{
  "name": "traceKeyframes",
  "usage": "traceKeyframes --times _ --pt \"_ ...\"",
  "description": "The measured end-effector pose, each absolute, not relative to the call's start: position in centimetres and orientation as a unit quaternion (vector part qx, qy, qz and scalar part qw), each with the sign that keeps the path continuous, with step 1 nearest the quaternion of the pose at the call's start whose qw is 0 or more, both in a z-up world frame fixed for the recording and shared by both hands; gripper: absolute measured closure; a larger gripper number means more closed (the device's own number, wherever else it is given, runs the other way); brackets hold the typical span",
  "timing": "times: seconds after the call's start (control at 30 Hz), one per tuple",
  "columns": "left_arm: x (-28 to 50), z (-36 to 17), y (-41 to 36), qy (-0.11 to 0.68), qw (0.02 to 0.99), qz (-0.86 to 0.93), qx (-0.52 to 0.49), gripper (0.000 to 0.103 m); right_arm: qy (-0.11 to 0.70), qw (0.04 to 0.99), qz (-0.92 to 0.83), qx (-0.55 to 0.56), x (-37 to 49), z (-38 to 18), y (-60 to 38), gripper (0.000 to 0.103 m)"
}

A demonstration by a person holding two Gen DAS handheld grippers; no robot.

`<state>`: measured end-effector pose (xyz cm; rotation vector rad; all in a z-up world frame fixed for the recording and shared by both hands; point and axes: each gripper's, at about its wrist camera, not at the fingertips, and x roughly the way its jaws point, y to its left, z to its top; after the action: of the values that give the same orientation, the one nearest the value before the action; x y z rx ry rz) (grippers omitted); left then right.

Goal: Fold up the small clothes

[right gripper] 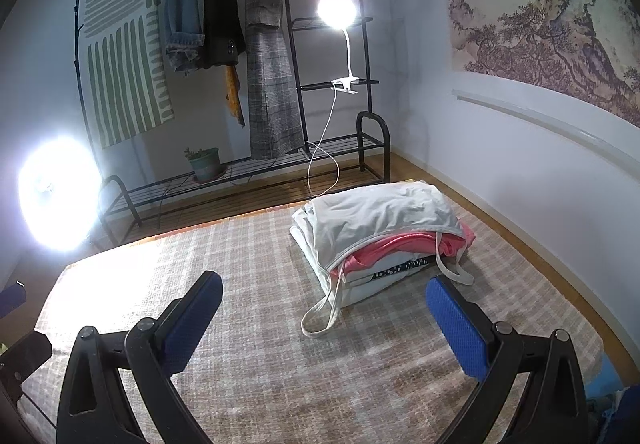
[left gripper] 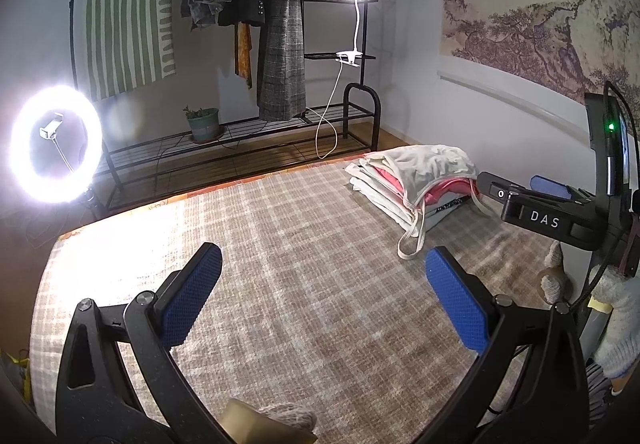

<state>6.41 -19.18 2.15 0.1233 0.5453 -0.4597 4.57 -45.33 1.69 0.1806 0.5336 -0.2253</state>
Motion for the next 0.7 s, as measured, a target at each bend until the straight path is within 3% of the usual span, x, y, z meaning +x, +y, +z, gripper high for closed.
traceKeyframes --times 0.7 --pt "6.02 2.11 -19.48 0.270 0.935 -0.225 0.058 0.000 0.270 0.952 -0.106 0.103 4.95 0.99 -45.27 0.000"
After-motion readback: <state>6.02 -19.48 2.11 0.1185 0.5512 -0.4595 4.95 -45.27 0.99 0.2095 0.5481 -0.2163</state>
